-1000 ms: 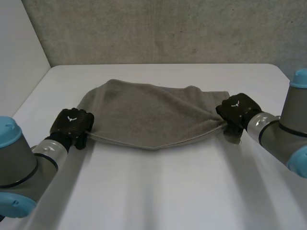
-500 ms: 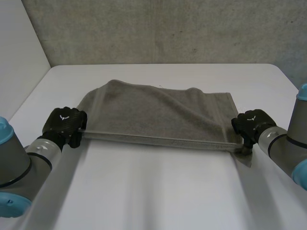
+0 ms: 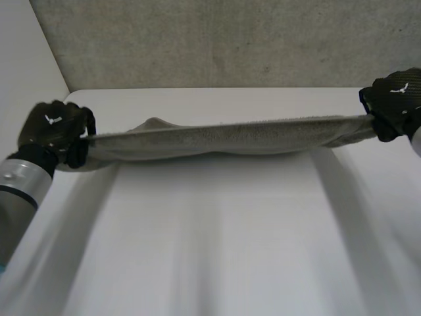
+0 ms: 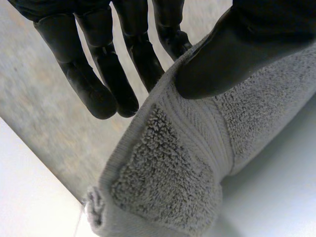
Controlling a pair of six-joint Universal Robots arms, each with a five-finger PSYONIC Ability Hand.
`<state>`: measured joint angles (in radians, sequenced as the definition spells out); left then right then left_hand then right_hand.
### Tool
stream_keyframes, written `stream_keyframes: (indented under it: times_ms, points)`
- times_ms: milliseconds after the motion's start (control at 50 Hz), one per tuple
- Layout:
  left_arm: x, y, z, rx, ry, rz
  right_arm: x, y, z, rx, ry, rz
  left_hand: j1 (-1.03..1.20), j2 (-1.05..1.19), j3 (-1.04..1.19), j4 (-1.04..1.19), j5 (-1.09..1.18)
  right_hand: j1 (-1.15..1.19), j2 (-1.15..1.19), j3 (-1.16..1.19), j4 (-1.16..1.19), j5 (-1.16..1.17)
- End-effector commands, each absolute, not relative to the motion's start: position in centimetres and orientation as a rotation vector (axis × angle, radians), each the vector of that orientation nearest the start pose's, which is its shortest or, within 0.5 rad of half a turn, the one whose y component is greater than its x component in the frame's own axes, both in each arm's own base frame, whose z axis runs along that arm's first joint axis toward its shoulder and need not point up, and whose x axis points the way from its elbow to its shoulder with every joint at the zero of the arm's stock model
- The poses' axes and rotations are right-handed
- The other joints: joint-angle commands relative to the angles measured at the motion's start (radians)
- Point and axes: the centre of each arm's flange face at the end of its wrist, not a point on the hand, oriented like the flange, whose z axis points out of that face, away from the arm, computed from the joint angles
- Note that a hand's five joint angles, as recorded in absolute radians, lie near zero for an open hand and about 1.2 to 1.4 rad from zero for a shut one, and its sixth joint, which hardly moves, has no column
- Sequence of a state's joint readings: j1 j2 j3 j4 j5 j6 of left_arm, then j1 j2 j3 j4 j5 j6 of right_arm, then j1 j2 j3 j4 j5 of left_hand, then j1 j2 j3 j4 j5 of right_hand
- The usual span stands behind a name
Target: Fold the towel.
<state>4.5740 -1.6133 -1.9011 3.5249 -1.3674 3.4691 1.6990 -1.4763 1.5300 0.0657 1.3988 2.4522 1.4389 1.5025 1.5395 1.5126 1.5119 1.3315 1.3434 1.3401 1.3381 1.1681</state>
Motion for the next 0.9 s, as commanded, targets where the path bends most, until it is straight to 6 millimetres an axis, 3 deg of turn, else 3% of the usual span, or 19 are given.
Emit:
stream_keyframes:
  times_ms: [20,80,120,160,240,340,420,440,460,520,620,700,840,900]
  points:
    - [-19.1,-24.9,24.7,0.843,2.178,-2.206,18.0,-26.2,27.5,-1.615,2.278,-2.042,-0.043,-0.106,-0.143,-0.116,-0.290,0.065,0.053,0.056,0.058,0.054]
    - [-19.3,-22.8,24.5,0.946,2.285,-2.132,16.8,-26.0,27.4,-1.688,2.343,-1.971,-0.043,-0.106,-0.143,-0.116,-0.290,0.065,0.053,0.056,0.058,0.054]
    - [-19.2,-21.8,25.1,0.986,2.286,-2.124,16.3,-25.8,28.4,-1.675,2.347,-2.006,-0.043,-0.106,-0.143,-0.116,-0.290,0.065,0.053,0.056,0.058,0.054]
    - [-19.2,-20.2,26.5,1.049,2.245,-2.140,15.9,-24.7,31.2,-1.616,2.301,-2.159,-0.043,-0.106,-0.143,-0.116,-0.290,0.065,0.053,0.056,0.058,0.054]
    - [-18.9,-19.9,27.6,1.040,2.189,-2.174,15.3,-24.9,31.9,-1.533,2.288,-2.204,-0.043,-0.106,-0.143,-0.116,-0.290,0.065,0.053,0.056,0.058,0.054]
    - [-18.3,-21.1,27.9,0.992,2.140,-2.199,14.6,-25.4,31.8,-1.474,2.275,-2.179,-0.043,-0.106,-0.143,-0.116,-0.290,0.065,0.053,0.056,0.058,0.054]
    - [-18.2,-22.4,26.3,0.990,2.196,-2.150,14.5,-26.0,30.1,-1.482,2.291,-2.081,-0.043,-0.106,-0.143,-0.116,-0.290,0.065,0.053,0.056,0.058,0.054]
    - [-18.4,-23.2,25.0,0.997,2.254,-2.102,14.5,-26.0,30.0,-1.482,2.291,-2.080,-0.043,-0.106,-0.143,-0.116,-0.290,0.065,0.053,0.056,0.058,0.054]
    - [-18.5,-23.9,23.7,1.010,2.306,-2.055,14.6,-26.6,28.8,-1.482,2.319,-2.009,-0.043,-0.106,-0.143,-0.116,-0.290,0.065,0.053,0.056,0.058,0.054]
    - [-18.7,-24.6,22.6,1.021,2.349,-2.015,14.6,-27.9,26.6,-1.476,2.386,-1.885,-0.043,-0.106,-0.143,-0.116,-0.290,0.065,0.053,0.056,0.058,0.054]
    - [-19.6,-27.3,18.4,1.077,2.507,-1.862,15.5,-29.2,24.3,-1.500,2.422,-1.775,-0.043,-0.106,-0.143,-0.116,-0.290,0.065,0.053,0.056,0.058,0.054]
    - [-21.0,-28.7,17.2,1.131,2.526,-1.846,16.7,-30.9,21.8,-1.543,2.468,-1.678,-0.043,-0.106,-0.143,-0.116,-0.290,0.065,0.053,0.056,0.058,0.054]
    - [-22.8,-32.7,15.2,1.134,2.497,-1.839,17.6,-33.8,19.1,-1.539,2.496,-1.680,-0.043,-0.106,-0.143,-0.116,-0.290,0.065,0.053,0.056,0.058,0.054]
    - [-23.4,-33.2,14.9,1.147,2.484,-1.843,17.8,-35.0,18.0,-1.541,2.508,-1.693,-0.043,-0.106,-0.143,-0.116,-0.290,0.065,0.053,0.056,0.058,0.054]
